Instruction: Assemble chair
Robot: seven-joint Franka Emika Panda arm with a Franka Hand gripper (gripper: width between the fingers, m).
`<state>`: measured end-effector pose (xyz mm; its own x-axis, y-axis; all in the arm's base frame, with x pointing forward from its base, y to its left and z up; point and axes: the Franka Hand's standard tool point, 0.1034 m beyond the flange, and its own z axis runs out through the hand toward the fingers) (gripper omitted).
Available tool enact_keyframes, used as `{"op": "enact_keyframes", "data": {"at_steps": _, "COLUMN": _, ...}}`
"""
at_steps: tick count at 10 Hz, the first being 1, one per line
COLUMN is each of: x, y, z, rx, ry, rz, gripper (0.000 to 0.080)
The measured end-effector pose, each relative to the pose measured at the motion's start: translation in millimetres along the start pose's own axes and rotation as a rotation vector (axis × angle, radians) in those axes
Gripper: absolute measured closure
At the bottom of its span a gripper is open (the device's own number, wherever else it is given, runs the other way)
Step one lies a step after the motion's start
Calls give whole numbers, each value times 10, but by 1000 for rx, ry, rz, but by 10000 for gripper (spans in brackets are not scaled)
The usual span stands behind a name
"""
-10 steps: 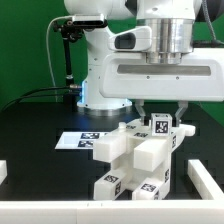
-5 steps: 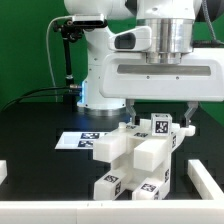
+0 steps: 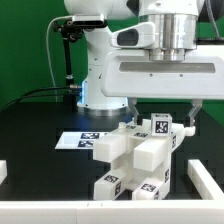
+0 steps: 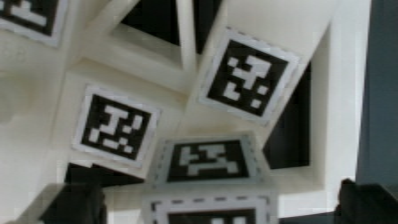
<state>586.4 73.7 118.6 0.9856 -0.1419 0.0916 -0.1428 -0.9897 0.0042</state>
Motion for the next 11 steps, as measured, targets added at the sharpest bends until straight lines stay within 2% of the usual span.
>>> {"op": "enact_keyframes", "data": {"at_steps": 2, "x": 0, "y": 10, "z": 2, "rx": 0, "ry": 0, "rz": 1, "gripper": 151}}
{"op": "enact_keyframes", "data": {"at_steps": 3, "x": -1, "y": 10, "z": 2, "rx": 0, "ry": -1, "rz": 1, "gripper": 280}}
{"op": "enact_keyframes", "data": {"at_steps": 4, "x": -1, "y": 10, "z": 3, "rx": 0, "ry": -1, "rz": 1, "gripper": 280}}
{"op": "enact_keyframes", "data": {"at_steps": 5, "x": -2, "y": 11, "z": 3, "rx": -1, "ry": -1, "rz": 1, "gripper": 425}}
{"op": "enact_keyframes", "data": {"at_steps": 6, "x": -1, "y": 11, "z": 3, "rx": -1, "ry": -1, "rz": 1, "gripper": 517}}
{"op": "enact_keyframes", "data": {"at_steps": 9, "x": -1, "y": 12, "z": 3, "rx": 1, "ry": -1, "rz": 24, "gripper": 517}}
{"op": "enact_keyframes", "data": {"at_steps": 11, "x": -3, "y": 7, "z": 4, "rx": 4, "ry": -2, "rz": 162, "gripper": 517}}
